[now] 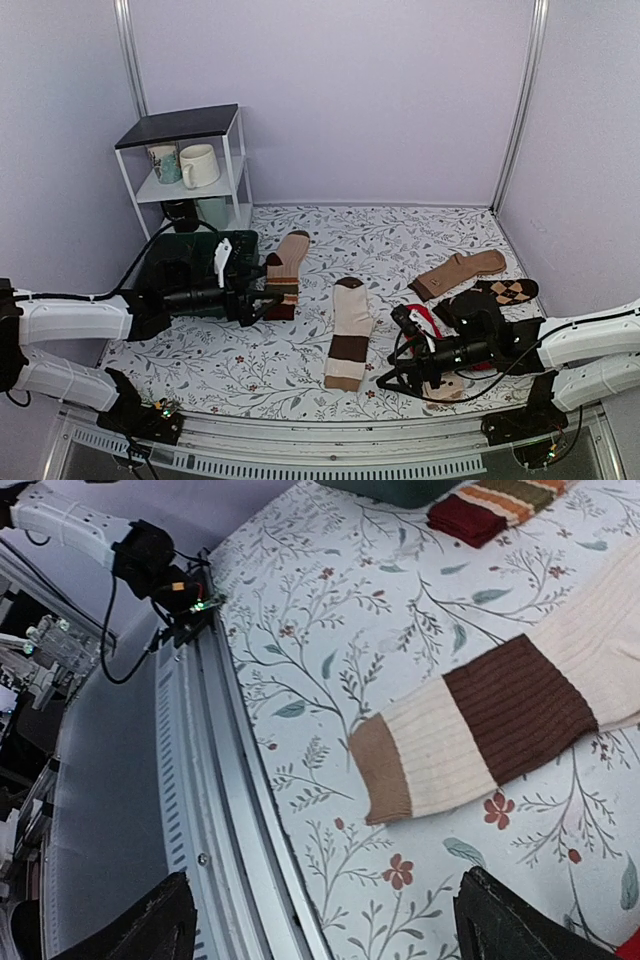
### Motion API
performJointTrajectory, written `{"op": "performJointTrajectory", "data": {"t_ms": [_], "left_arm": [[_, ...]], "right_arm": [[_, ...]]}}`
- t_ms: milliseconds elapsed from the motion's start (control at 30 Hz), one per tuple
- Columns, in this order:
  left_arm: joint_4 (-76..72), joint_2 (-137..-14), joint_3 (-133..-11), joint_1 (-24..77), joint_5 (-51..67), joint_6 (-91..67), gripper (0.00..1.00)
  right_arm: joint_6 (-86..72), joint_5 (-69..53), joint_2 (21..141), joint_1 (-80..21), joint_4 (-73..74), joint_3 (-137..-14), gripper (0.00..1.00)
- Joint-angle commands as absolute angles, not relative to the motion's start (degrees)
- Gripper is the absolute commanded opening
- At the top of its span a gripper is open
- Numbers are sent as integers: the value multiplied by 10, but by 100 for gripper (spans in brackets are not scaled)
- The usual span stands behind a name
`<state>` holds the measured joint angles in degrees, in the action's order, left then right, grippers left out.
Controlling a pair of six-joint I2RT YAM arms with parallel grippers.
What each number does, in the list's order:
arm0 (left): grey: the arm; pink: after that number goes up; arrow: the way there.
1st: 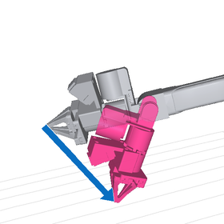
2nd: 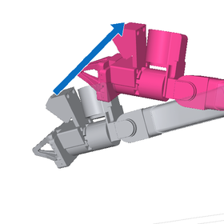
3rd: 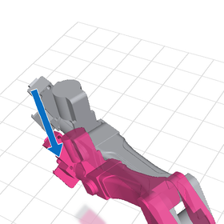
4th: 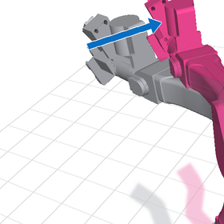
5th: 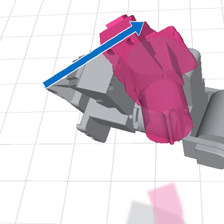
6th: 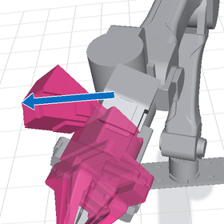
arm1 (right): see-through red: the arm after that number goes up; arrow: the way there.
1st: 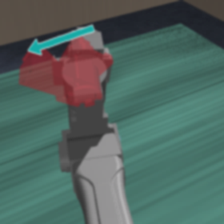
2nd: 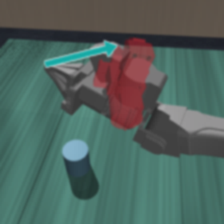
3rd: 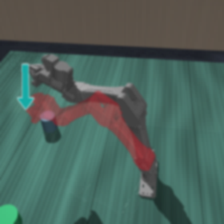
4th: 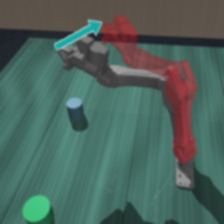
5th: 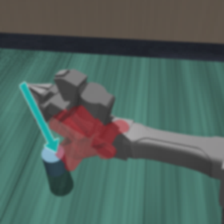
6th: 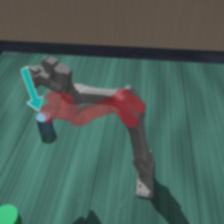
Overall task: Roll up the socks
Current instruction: Roll a pair of socks at the center of the board.
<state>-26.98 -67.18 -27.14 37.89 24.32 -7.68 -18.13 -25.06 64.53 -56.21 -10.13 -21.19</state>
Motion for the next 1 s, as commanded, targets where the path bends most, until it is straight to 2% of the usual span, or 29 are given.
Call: {"op": "performJointTrajectory", "data": {"t_ms": [0, 333, 467, 633, 667, 733, 800, 867, 900, 967], "left_arm": [[-327, -703, -261, 418, 275, -86, 96], [-312, -755, -248, 522, 234, -94, 87], [-286, -751, -240, 554, 223, -100, 79], [-292, -740, -224, 576, 222, -113, 55], [-295, -739, -221, 579, 222, -115, 52], [-300, -740, -215, 582, 224, -118, 50], [-303, -741, -212, 584, 226, -119, 36], [-306, -741, -208, 586, 223, -121, 27], [-306, -742, -207, 586, 222, -122, 26], [-307, -743, -207, 587, 219, -123, 32]], "right_arm": [[-220, -274, 617, -591, -257, -185, 89], [-192, -216, 718, -663, -206, -244, 83], [-154, -160, 750, -686, -161, -283, 81], [-126, -128, 766, -690, -163, -292, 78], [-123, -127, 773, -690, -161, -294, 77], [-114, -127, 794, -690, -148, -299, 71], [-107, -127, 815, -690, -135, -309, 63], [-103, -125, 830, -691, -128, -316, 59], [-101, -122, 834, -691, -128, -317, 59], [-101, -115, 837, -692, -131, -317, 59]]}}
